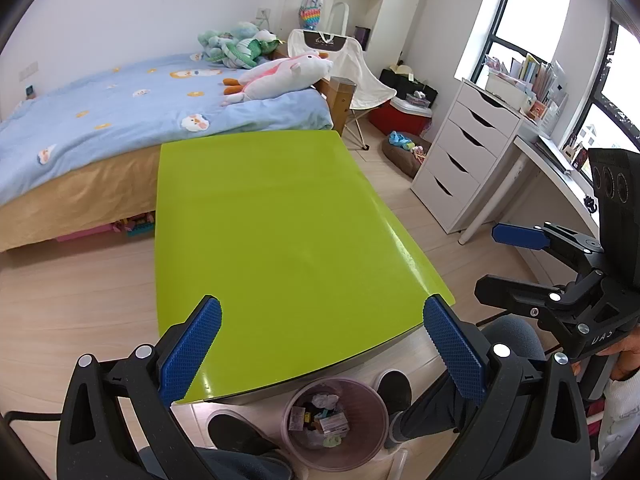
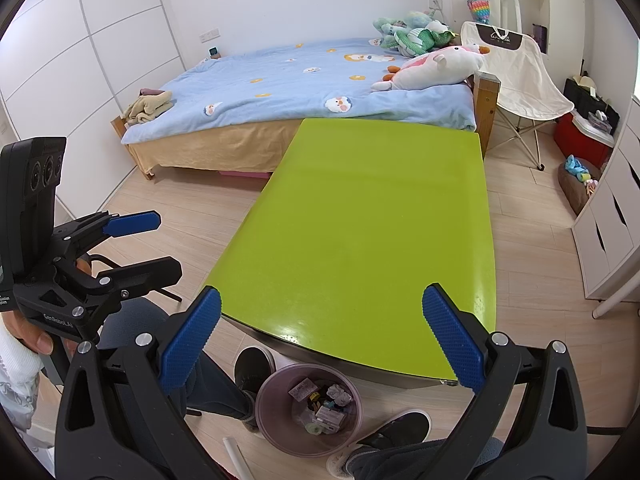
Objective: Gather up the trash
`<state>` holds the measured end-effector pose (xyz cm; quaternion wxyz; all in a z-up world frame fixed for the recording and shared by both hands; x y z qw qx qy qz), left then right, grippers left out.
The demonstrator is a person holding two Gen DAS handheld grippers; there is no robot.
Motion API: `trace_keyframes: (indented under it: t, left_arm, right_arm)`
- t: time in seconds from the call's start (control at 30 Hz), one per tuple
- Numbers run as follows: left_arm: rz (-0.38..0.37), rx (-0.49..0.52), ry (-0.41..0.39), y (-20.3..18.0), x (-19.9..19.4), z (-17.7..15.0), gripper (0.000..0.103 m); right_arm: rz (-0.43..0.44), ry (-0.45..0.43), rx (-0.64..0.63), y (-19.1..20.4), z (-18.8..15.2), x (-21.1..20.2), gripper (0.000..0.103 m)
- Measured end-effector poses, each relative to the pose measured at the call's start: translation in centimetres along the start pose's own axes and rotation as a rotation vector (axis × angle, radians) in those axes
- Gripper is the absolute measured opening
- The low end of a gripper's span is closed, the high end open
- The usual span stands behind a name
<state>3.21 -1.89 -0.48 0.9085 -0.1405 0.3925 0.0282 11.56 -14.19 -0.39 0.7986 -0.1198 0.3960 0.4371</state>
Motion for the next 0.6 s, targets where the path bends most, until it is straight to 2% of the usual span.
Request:
trace_keyframes:
  t: [0.6]
  left_arm:
    - [0.033, 0.018, 0.005, -0.19, 0.41, -0.01, 0.097]
  right_arm:
    - [0.000, 0.001, 0.000, -0.04, 0.02, 0.01, 0.099]
Point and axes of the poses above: each gripper's, at about its wrist camera, not at the fingertips, and x roughly the way its jaws point, y to its left, z to its top, the point moved 7 cm from there along x, roughly the way its jaws point, and after that the axes turned 3 degrees about -x, right-handed, at the moved point
